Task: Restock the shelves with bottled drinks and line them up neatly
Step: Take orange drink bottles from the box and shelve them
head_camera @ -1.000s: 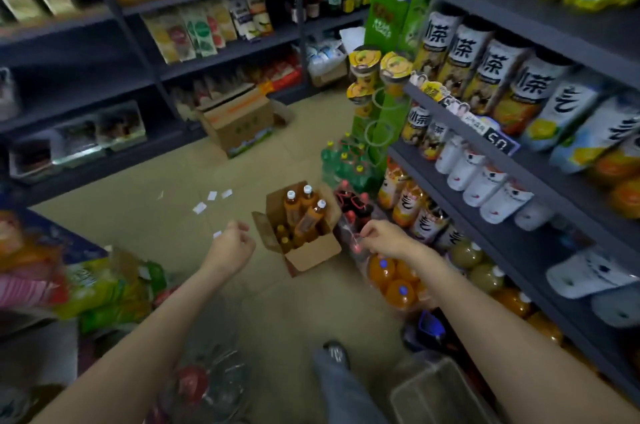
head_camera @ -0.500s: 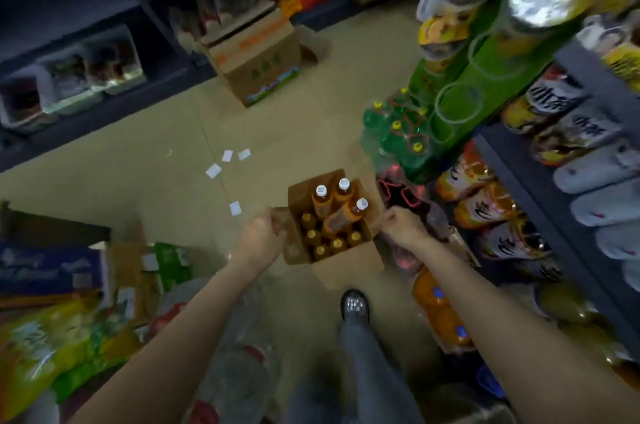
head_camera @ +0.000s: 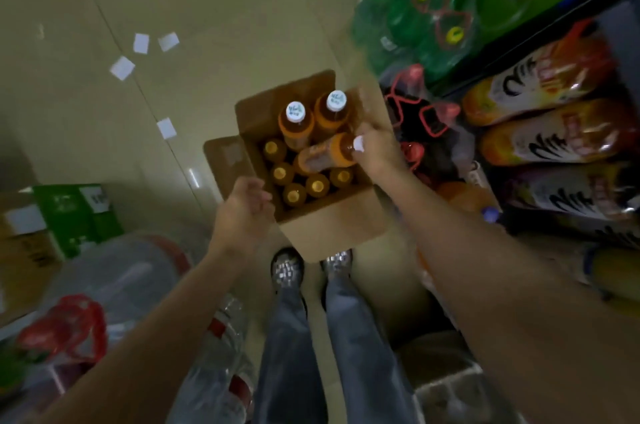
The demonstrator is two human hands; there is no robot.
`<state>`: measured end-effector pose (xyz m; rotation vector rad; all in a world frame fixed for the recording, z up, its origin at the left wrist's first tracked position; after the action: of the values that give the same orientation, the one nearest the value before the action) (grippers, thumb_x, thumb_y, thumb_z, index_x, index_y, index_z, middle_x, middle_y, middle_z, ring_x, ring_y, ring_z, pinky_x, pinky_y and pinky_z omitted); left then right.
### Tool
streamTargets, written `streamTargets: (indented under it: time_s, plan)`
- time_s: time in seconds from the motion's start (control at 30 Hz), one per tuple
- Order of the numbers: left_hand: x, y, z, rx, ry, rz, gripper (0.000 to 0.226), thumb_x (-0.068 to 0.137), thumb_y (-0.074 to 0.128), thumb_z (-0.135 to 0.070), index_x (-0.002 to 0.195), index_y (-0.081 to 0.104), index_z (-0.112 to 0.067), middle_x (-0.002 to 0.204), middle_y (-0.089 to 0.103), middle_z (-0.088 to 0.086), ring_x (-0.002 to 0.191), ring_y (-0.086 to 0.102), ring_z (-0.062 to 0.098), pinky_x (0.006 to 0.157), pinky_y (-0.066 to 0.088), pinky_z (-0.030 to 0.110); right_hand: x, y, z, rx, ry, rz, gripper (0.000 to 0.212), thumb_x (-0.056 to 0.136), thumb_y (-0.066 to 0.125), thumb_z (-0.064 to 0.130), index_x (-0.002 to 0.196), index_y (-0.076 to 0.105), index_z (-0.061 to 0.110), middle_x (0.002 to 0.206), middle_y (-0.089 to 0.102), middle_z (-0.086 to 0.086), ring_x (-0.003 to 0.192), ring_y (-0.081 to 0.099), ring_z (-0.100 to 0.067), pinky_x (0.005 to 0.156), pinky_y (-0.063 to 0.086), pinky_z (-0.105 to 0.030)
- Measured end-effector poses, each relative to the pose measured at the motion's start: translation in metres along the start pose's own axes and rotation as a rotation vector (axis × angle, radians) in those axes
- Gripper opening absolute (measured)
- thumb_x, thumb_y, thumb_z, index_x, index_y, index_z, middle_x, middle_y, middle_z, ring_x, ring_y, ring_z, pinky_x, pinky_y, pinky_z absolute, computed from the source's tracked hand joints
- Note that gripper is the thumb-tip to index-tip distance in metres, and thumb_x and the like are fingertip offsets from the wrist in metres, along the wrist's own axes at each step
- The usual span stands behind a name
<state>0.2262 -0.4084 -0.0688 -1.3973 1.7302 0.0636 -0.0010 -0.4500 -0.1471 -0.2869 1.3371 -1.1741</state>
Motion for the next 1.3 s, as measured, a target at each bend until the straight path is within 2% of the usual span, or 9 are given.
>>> streamTargets:
  time_s: [0.17, 0.23, 0.33, 0.43, 0.53, 0.7, 0.9, 1.17, 1.3]
  plan:
    - [0.012, 0.005, -0.009, 0.039, -0.006, 0.161, 0.052, 0.081, 0.062, 0.0, 0.126, 0.04, -0.016, 0.11, 0.046, -0.006, 0.104, 0.05, 0.014, 0.085, 0.047, 0.028, -0.063, -0.01, 0.055, -0.187, -0.321, 0.025, 0.04, 0.083, 0.059, 0.039, 0.113, 0.045, 0.017, 0.098, 0.063, -0.009, 0.088, 0.062, -0.03, 0.062, 0.034, -0.028]
    - [0.013, 0.006, -0.021, 0.012, 0.067, 0.262, 0.067, 0.074, 0.071, 0.001, 0.125, 0.036, -0.025, 0.113, 0.042, -0.014, 0.105, 0.045, 0.0, 0.093, 0.04, 0.019, -0.087, -0.036, 0.073, -0.065, -0.459, -0.019, 0.031, 0.077, 0.065, 0.038, 0.093, 0.046, 0.019, 0.082, 0.062, -0.004, 0.075, 0.062, -0.027, 0.057, 0.032, -0.027]
    - [0.016, 0.007, -0.038, 0.05, 0.187, 0.339, 0.076, 0.066, 0.08, -0.004, 0.122, 0.036, -0.031, 0.109, 0.045, -0.024, 0.095, 0.046, -0.021, 0.08, 0.032, -0.004, -0.096, -0.085, 0.087, 0.229, -0.512, 0.007, 0.032, 0.068, 0.074, 0.032, 0.072, 0.044, 0.021, 0.06, 0.054, 0.007, 0.055, 0.054, -0.007, 0.049, 0.037, -0.023]
    - [0.022, -0.001, -0.05, 0.009, 0.186, 0.226, 0.071, 0.064, 0.082, -0.014, 0.117, 0.039, -0.036, 0.108, 0.051, -0.019, 0.097, 0.049, -0.006, 0.079, 0.035, 0.004, -0.081, -0.11, 0.096, 0.465, -0.527, 0.02, 0.027, 0.066, 0.073, 0.037, 0.074, 0.054, 0.019, 0.061, 0.057, 0.01, 0.057, 0.054, -0.002, 0.052, 0.041, -0.016]
    - [0.032, -0.01, -0.047, -0.003, 0.131, 0.138, 0.066, 0.064, 0.081, -0.018, 0.116, 0.043, -0.033, 0.109, 0.055, -0.011, 0.103, 0.051, 0.007, 0.085, 0.04, 0.021, -0.043, -0.105, 0.09, 0.617, -0.445, 0.103, 0.02, 0.085, 0.064, 0.032, 0.096, 0.062, 0.014, 0.09, 0.064, 0.001, 0.079, 0.06, -0.009, 0.069, 0.048, -0.023]
    - [0.03, -0.016, -0.017, -0.082, -0.053, 0.097, 0.071, 0.064, 0.079, -0.017, 0.126, 0.046, -0.018, 0.116, 0.059, 0.002, 0.109, 0.055, 0.021, 0.097, 0.044, 0.045, 0.018, -0.053, 0.045, -0.059, -0.278, 0.049, 0.052, 0.088, 0.061, 0.025, 0.137, 0.043, 0.024, 0.138, 0.035, -0.008, 0.128, 0.035, -0.03, 0.106, 0.034, -0.042]
    - [0.01, -0.011, 0.012, -0.136, -0.148, 0.074, 0.067, 0.061, 0.08, -0.015, 0.121, 0.05, -0.019, 0.109, 0.063, 0.0, 0.103, 0.059, 0.019, 0.094, 0.046, 0.05, 0.022, -0.029, 0.059, -0.175, -0.168, -0.14, 0.042, 0.088, 0.053, 0.0, 0.128, 0.045, 0.008, 0.131, 0.041, -0.014, 0.118, 0.045, -0.033, 0.096, 0.041, -0.037]
    - [-0.023, -0.01, -0.002, -0.141, -0.122, 0.125, 0.069, 0.056, 0.082, -0.025, 0.118, 0.052, -0.023, 0.108, 0.064, -0.001, 0.103, 0.059, 0.02, 0.095, 0.046, 0.05, -0.044, -0.039, 0.022, 0.108, 0.128, -0.088, 0.044, 0.073, 0.074, 0.024, 0.109, 0.058, 0.004, 0.104, 0.063, -0.015, 0.095, 0.062, -0.032, 0.073, 0.052, -0.034]
    - [-0.053, -0.017, -0.033, -0.132, -0.067, 0.136, 0.069, 0.064, 0.08, -0.017, 0.125, 0.048, -0.019, 0.114, 0.061, 0.002, 0.108, 0.057, 0.023, 0.098, 0.044, 0.049, -0.107, -0.074, 0.009, 0.168, 0.088, -0.074, 0.037, 0.071, 0.075, 0.02, 0.1, 0.056, 0.006, 0.107, 0.06, -0.015, 0.098, 0.058, -0.031, 0.069, 0.041, -0.03]
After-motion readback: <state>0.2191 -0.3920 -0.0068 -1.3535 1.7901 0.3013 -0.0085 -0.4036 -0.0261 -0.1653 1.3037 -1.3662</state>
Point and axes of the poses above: each hand's wrist, its own x-axis towards the middle knuckle, its own y-axis out of the palm, z = x × y, the point moved 4 cm from there along x, towards the middle knuckle
